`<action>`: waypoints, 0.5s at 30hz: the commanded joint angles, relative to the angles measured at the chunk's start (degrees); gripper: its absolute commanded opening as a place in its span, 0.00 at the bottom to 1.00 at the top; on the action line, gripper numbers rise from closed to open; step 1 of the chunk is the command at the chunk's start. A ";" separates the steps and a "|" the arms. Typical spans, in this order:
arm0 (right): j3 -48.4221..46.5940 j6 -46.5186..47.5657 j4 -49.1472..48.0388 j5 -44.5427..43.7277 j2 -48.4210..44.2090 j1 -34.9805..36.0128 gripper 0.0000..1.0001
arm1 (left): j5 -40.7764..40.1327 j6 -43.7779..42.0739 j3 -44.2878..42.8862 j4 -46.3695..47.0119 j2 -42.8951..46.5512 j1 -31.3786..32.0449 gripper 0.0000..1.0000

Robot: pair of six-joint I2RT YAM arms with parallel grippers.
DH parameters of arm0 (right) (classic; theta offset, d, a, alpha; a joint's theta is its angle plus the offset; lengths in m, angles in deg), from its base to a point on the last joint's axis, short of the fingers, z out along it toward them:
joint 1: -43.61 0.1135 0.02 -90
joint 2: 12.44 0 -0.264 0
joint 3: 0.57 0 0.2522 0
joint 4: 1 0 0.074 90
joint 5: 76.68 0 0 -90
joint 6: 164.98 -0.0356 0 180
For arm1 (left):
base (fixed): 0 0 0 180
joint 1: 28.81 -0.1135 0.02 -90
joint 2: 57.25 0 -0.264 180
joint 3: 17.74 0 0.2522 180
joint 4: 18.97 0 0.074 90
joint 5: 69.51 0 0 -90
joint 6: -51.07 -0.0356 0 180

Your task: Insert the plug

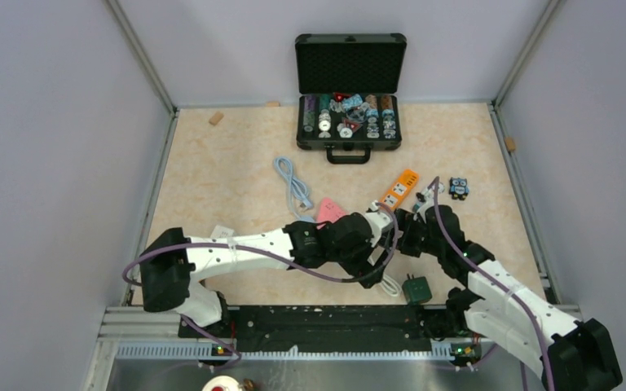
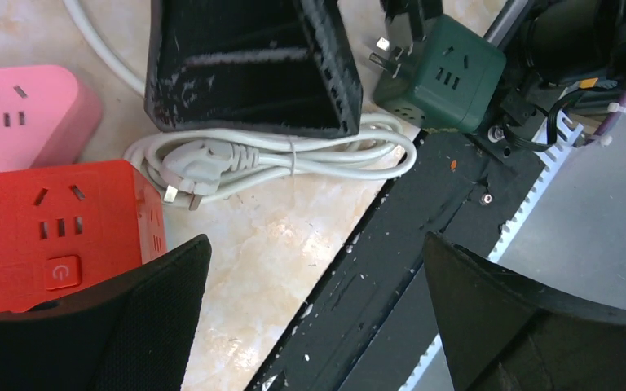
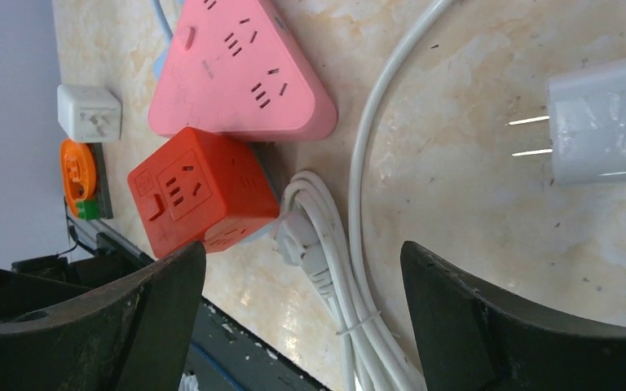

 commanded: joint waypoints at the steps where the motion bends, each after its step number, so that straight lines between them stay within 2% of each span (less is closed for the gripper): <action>1: 0.68 0.46 -4.09 5.43 1.13 -0.46 0.86 | -7.79 -2.44 -3.46 -0.99 0.23 1.68 0.99; 6: -0.53 2.80 -12.26 12.41 7.51 0.66 0.86 | -10.64 -2.34 -0.48 0.90 5.85 1.75 0.99; 11: -5.99 4.66 -18.20 12.20 18.28 6.66 0.86 | -12.33 -1.47 2.01 0.12 11.59 1.72 0.99; 15: -10.49 4.31 -23.83 13.72 27.32 12.00 0.84 | -10.45 -0.79 4.24 1.10 16.04 1.76 0.99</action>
